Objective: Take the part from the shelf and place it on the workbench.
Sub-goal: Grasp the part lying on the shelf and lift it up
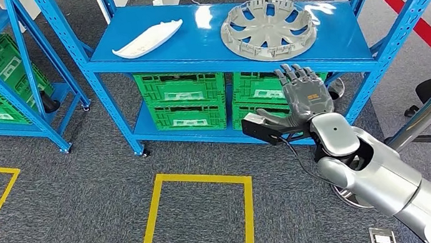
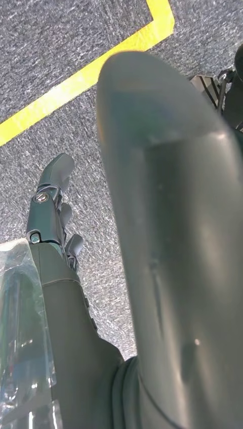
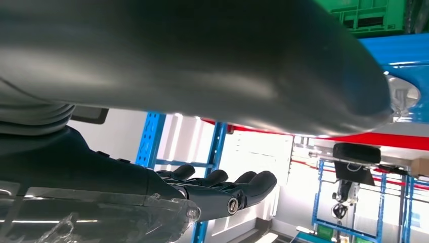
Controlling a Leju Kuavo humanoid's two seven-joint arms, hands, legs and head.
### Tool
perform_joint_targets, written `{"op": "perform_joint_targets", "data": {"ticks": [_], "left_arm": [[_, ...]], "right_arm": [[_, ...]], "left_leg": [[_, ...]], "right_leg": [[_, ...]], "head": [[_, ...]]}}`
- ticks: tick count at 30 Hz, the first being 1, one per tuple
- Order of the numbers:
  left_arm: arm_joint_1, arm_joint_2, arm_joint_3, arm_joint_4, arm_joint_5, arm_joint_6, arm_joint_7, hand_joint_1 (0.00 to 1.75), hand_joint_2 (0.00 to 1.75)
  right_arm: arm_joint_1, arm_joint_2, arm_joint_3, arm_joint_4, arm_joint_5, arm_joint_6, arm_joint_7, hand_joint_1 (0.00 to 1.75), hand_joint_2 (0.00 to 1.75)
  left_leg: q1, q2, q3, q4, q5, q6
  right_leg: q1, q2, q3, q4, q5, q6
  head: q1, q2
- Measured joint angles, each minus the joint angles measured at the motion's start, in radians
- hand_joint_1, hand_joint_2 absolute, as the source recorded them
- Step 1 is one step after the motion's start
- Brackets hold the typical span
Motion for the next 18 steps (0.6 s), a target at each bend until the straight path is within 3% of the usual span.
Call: {"op": "perform_joint_targets", "data": {"ticks": [18], "left_arm": [[0.001,0.000,0.000,0.000,-0.001,-0.006,-0.009,0.00,0.00]], "right_arm": [[0.008,-0.051,-0.007,-0.003,-0.021,0.035,0.036,0.00,0.00]], "left_leg": [[0.000,0.000,0.000,0.000,0.000,0.000]], "right_leg": [[0.000,0.000,0.000,0.000,0.000,0.000]], "head": [[0.000,0.000]]}}
